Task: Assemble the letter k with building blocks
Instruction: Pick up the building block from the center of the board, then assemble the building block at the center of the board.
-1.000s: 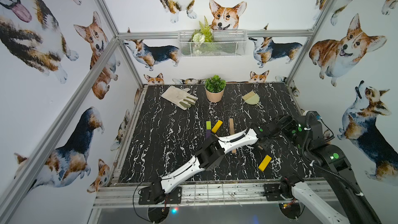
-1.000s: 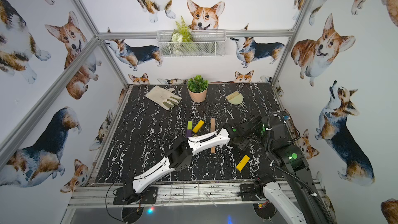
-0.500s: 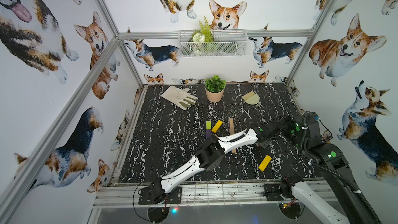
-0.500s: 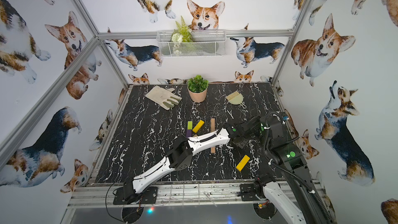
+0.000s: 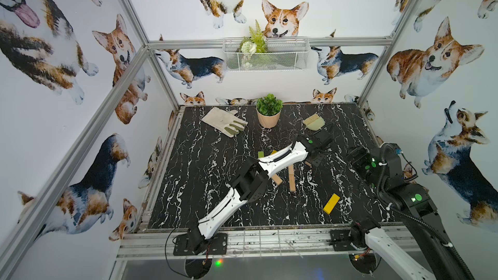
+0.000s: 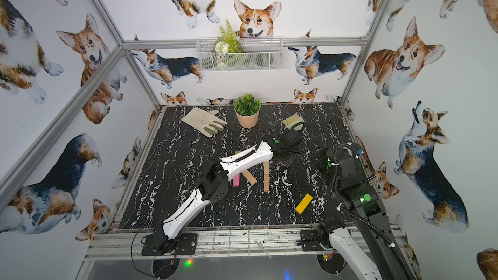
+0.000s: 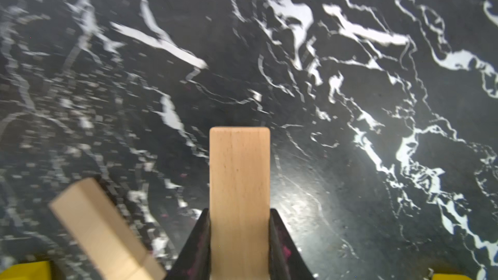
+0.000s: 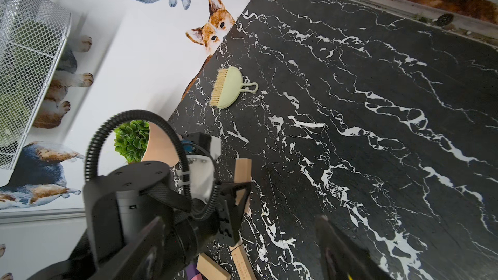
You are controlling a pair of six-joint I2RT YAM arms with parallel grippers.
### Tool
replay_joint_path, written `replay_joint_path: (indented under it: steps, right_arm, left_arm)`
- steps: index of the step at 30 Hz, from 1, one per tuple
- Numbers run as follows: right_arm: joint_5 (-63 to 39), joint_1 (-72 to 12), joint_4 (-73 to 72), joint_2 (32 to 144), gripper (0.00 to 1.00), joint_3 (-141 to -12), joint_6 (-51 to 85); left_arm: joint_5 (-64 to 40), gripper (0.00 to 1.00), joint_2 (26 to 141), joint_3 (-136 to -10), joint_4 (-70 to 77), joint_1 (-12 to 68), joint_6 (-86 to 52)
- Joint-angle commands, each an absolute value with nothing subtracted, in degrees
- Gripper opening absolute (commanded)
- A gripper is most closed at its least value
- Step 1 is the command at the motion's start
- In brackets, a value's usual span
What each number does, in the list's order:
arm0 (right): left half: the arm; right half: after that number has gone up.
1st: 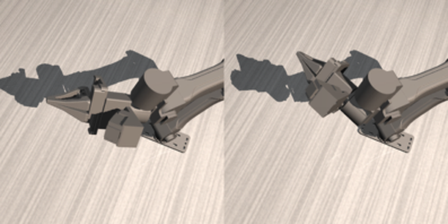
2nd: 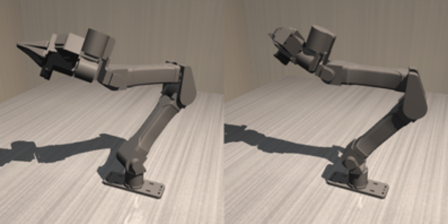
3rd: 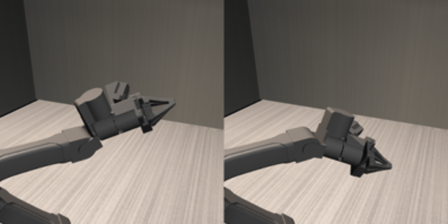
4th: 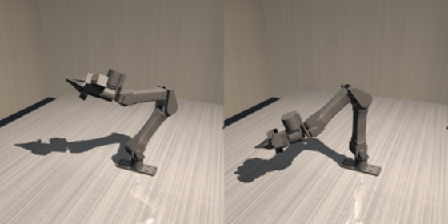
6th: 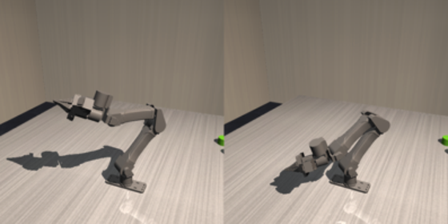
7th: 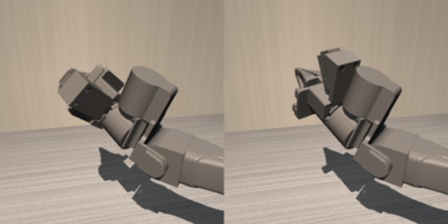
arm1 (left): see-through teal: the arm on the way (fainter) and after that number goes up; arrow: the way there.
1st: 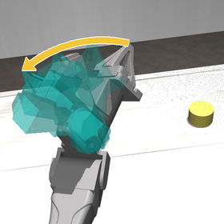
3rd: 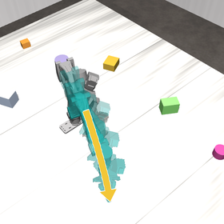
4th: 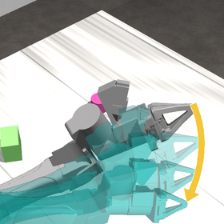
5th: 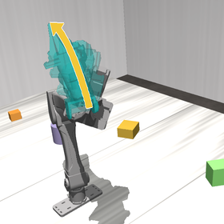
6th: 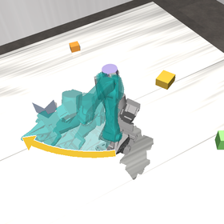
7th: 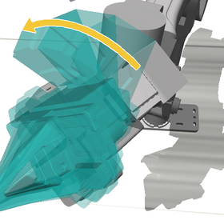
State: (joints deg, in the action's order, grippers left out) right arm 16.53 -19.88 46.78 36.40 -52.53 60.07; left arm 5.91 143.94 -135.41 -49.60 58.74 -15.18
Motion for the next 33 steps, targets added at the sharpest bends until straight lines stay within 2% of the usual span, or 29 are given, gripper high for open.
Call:
replay_joint_path:
  steps: [1, 6, 33]
  right_arm:
    - [16.5, -19.9, 45.9, 36.6, 0.89, -52.0, 61.7]
    - [16.2, -19.9, 45.9, 36.8, 0.89, -52.0, 61.5]
    - [15.5, -19.9, 46.0, 38.0, 0.89, -52.0, 61.3]
  left_arm:
    - [4.7, 0.25, 143.3, -134.7, -50.4, 57.5, -13.0]
    - [3.2, 0.26, 142.6, -130.2, -48.4, 55.7, -13.6]
    - [2.8, 0.27, 142.1, -124.0, -45.9, 54.7, -14.8]
